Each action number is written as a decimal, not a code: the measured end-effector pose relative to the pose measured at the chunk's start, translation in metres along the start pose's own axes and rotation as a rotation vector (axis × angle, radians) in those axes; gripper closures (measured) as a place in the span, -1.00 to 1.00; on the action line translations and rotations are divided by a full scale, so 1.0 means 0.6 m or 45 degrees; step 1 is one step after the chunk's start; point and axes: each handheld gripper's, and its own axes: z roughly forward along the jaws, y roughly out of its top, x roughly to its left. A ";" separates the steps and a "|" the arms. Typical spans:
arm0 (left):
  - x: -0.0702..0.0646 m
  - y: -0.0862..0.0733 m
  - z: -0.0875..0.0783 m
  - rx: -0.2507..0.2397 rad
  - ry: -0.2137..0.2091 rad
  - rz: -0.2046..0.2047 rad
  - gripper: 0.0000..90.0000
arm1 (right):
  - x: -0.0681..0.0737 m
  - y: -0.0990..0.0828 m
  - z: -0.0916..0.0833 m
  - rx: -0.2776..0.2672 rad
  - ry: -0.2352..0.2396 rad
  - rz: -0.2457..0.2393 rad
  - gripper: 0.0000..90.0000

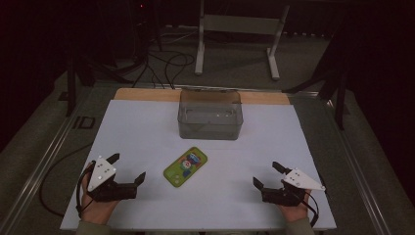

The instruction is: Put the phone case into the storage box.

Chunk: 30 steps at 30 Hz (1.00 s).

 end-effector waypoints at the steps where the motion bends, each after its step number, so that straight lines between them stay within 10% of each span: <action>1: 0.000 0.000 0.000 0.000 0.000 0.000 -1.00 | 0.000 0.000 0.000 -0.001 0.000 0.001 -0.81; 30: -0.012 0.029 0.041 0.130 -0.042 0.060 -1.00 | 0.000 0.000 0.001 0.002 -0.003 0.003 -0.81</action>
